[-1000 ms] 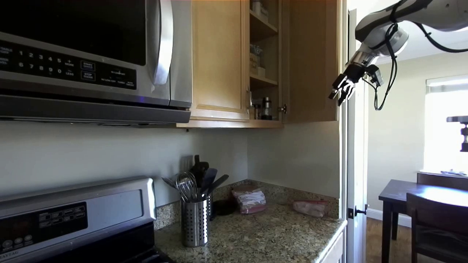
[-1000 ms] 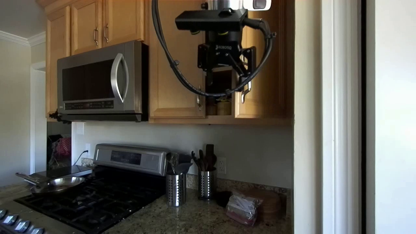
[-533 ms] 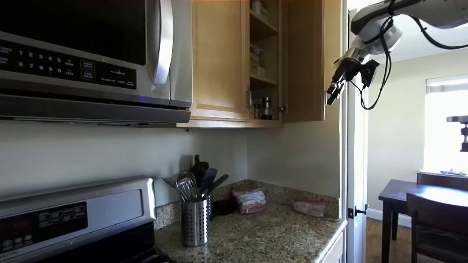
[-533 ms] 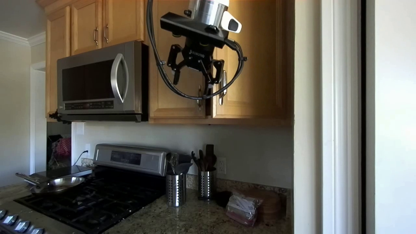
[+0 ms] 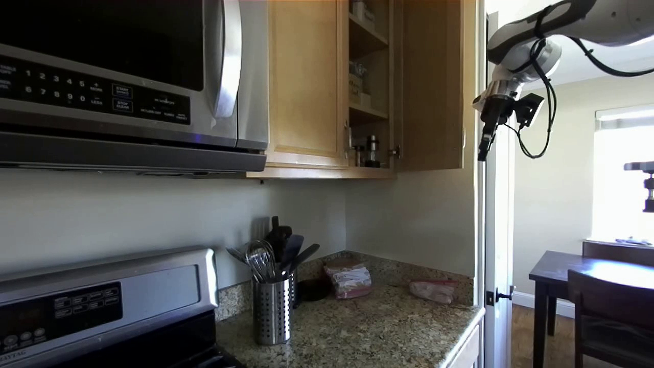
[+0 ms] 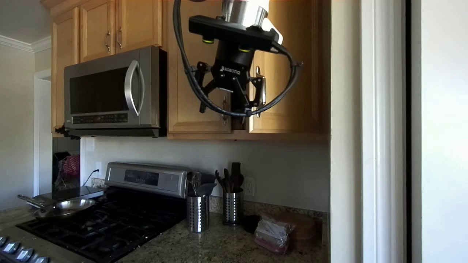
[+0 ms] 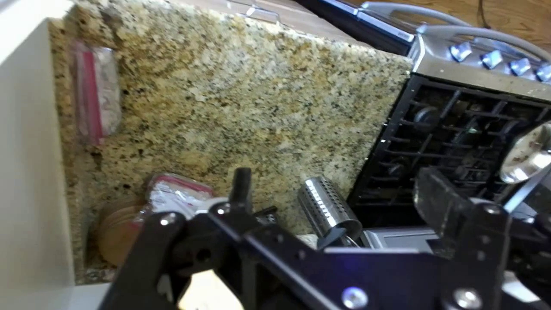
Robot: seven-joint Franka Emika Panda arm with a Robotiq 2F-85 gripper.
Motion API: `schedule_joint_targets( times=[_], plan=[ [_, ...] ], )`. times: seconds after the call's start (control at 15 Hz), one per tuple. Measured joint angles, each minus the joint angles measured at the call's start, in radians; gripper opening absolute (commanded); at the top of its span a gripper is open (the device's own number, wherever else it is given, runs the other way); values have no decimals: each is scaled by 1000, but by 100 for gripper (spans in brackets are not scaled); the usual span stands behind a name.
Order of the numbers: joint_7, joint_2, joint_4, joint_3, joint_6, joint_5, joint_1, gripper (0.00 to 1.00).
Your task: Open the cupboard, put the object inside then close it
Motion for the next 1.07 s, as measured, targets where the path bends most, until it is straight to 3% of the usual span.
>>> schedule_joint_targets(
  times=[0.27, 0.6, 0.8, 1.07],
  plan=[
    [25, 59, 0, -28, 178, -21, -68, 39],
    [149, 122, 3, -41, 280, 121, -124, 9],
    [216, 143, 10, -41, 282, 203, -132, 3],
    [264, 149, 22, -35, 283, 286, -133, 7]
  ],
)
